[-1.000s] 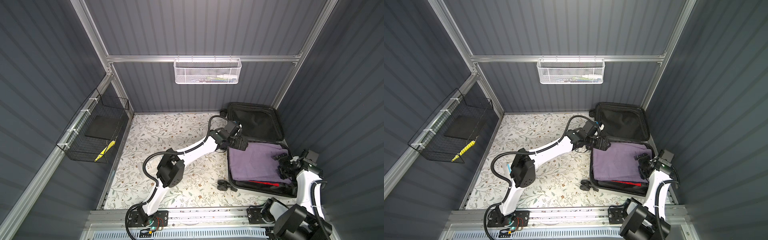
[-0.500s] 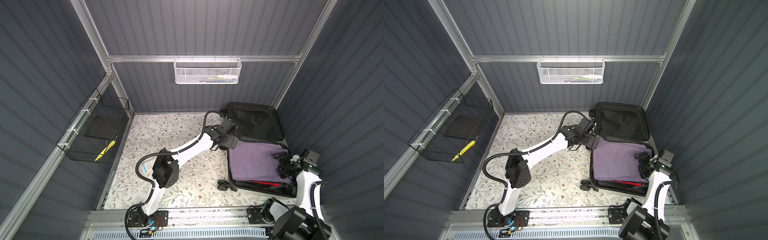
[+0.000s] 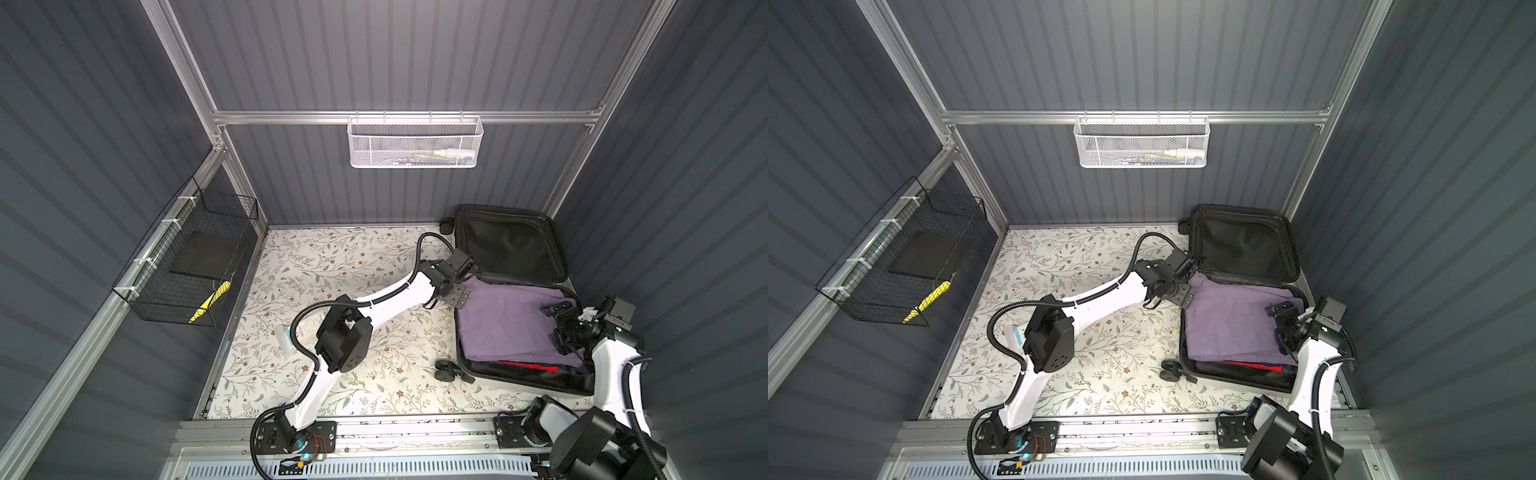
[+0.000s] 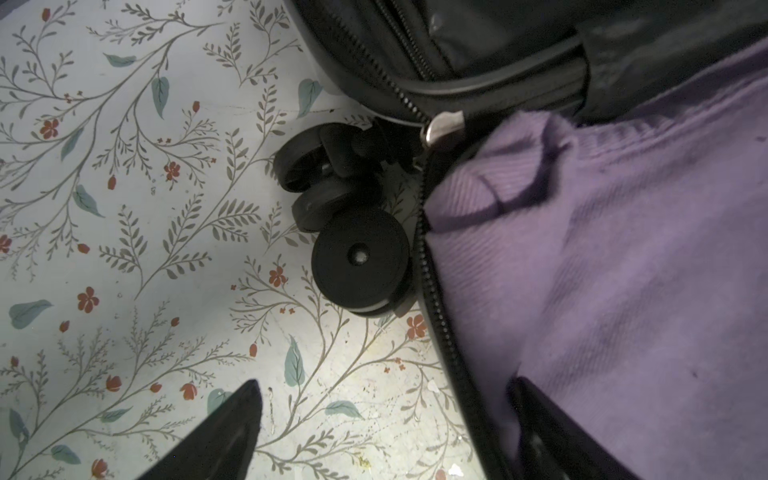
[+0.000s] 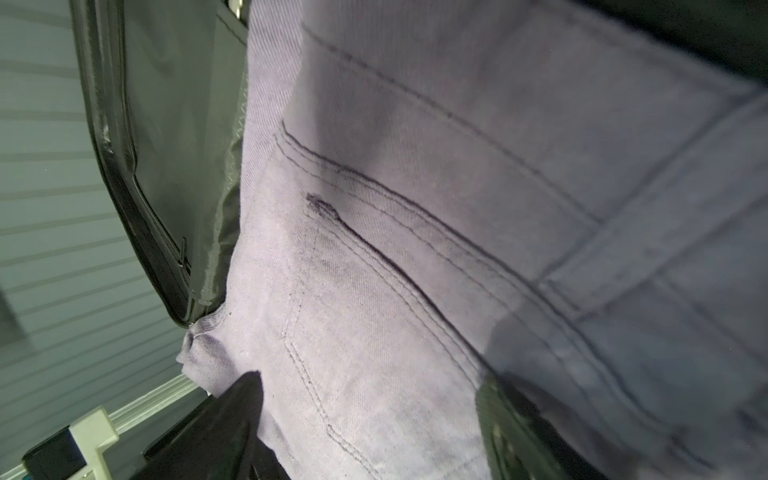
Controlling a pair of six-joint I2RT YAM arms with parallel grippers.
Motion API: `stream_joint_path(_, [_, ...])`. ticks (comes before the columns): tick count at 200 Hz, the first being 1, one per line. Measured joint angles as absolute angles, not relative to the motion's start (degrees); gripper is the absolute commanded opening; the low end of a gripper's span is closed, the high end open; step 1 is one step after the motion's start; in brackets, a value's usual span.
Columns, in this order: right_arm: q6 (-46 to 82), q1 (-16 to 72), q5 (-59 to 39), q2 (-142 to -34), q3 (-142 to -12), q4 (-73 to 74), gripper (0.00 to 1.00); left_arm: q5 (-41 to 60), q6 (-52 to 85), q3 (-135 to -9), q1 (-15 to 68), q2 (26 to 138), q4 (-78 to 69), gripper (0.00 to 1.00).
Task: Pack the luggage
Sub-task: 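Open both grippers and release the jeans inside the suitcase, then move both grippers to the suitcase's sides nearest the robot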
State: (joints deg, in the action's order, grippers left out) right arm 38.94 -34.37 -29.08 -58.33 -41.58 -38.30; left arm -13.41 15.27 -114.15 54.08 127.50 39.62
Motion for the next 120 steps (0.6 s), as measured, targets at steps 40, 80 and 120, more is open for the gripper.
stream_joint_path(40, [39.1, -25.9, -26.7, -61.7, -41.6, -36.4, 0.83, -14.0, 20.1, -102.9, 52.9, 121.3, 33.1, 0.81])
stream_joint_path(80, [41.5, -14.5, -23.7, -66.2, -41.6, -33.1, 0.83, -15.2, 24.0, -89.8, 48.2, 112.7, 29.9, 0.80])
stream_joint_path(120, [45.1, -3.5, -21.7, -71.4, -42.9, -29.7, 0.84, -17.0, 26.9, -78.9, 44.3, 106.0, 27.4, 0.79])
